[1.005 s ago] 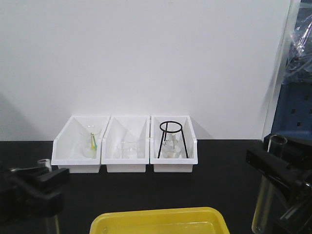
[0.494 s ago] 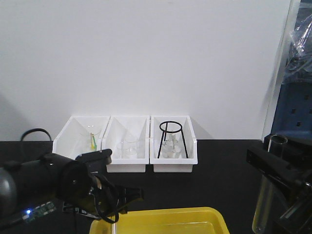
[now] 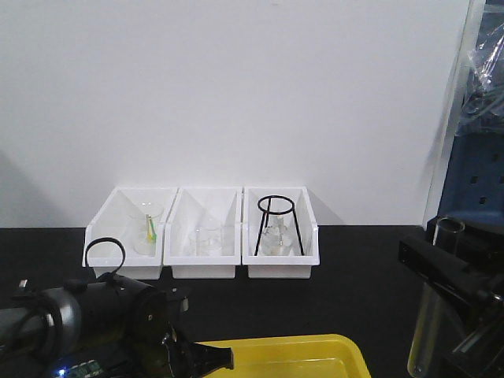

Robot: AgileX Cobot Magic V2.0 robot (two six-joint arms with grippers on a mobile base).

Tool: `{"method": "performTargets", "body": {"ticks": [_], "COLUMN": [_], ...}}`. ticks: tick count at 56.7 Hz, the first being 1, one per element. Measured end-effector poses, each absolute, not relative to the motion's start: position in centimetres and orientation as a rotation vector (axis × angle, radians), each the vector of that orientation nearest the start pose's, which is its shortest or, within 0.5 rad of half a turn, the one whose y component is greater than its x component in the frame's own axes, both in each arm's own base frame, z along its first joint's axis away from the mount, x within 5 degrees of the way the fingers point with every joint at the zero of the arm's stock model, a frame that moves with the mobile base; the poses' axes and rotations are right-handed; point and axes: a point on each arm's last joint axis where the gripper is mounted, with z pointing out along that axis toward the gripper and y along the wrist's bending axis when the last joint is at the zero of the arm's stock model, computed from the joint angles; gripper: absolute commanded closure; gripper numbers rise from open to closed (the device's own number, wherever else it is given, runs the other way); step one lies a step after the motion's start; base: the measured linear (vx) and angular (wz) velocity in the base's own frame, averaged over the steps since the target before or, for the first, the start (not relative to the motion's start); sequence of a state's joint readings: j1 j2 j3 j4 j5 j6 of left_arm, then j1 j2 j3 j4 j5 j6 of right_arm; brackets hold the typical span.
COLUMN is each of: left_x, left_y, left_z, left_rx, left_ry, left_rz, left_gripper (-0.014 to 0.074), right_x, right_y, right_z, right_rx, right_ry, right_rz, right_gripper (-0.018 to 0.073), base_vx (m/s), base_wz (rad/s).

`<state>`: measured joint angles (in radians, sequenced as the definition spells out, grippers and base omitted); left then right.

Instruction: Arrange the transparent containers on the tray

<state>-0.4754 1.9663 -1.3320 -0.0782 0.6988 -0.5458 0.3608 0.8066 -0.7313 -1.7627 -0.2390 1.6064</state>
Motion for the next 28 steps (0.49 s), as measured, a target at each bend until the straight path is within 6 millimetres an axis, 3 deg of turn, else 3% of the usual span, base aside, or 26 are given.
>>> {"method": "performTargets", "body": {"ticks": [18, 28], "left_x": [35.3, 35.3], "left_y": [-18.6, -18.4], "left_z": [16.4, 15.5], "left_rx": [-0.162, -0.14], "left_ry": [2.884, 2.929], "left_rz": [-0.268, -0.207], "left_gripper": [0.0256, 0.0195], "right_x": [15.3, 15.3], "right_y": [8.0, 8.0], "right_z": [37.6, 37.6], "right_rx": [-0.59, -0.588], "right_ry": [1.503, 1.504], "right_rz": [0.343, 0.345], "right_gripper": [0.0571, 0.0571], "base_vx": [0.0, 0.0], "base_wz": [0.0, 0.0]}}
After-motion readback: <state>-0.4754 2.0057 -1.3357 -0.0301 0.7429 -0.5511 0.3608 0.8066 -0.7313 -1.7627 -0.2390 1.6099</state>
